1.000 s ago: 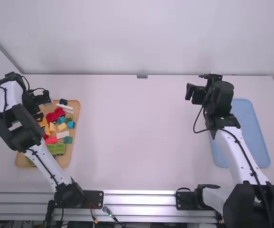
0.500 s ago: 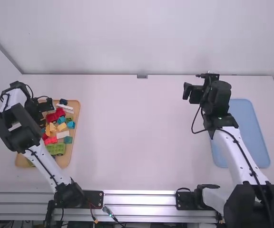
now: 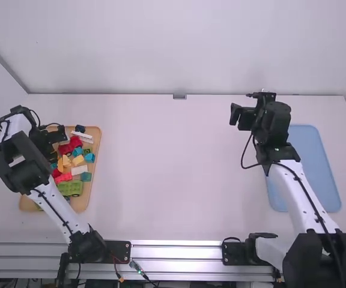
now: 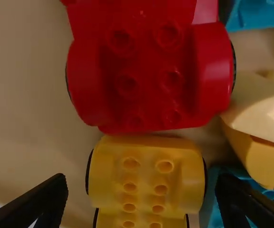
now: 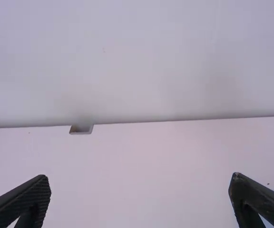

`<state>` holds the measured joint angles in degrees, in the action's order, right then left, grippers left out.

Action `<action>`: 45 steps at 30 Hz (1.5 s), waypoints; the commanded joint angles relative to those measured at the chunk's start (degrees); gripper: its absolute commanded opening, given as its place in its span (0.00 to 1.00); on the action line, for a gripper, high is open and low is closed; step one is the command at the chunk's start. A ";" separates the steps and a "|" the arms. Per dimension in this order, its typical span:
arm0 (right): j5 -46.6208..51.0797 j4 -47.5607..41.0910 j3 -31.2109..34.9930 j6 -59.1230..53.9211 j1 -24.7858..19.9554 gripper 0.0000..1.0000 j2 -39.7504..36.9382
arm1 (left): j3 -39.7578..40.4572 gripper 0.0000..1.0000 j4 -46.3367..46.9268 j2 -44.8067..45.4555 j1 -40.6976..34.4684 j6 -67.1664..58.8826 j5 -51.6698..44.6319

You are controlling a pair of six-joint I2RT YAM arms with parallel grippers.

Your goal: Assemble lego blocks to make yellow taxi

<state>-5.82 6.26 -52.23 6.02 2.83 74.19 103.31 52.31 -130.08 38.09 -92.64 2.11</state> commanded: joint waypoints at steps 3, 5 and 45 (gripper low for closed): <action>0.02 0.15 -2.14 0.20 0.37 0.99 0.39 | -1.18 0.83 -0.50 -1.81 0.17 0.48 -1.20; 0.04 0.13 -2.14 0.20 0.11 0.99 0.39 | -1.62 0.83 -1.64 -1.86 0.17 1.97 -1.07; -0.11 1.42 -2.14 0.00 0.55 0.99 0.39 | 8.59 0.41 8.72 2.89 -7.02 17.05 -1.27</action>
<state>-6.02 7.51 -52.23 5.93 3.16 74.19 109.19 59.88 -130.76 33.43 -80.34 3.20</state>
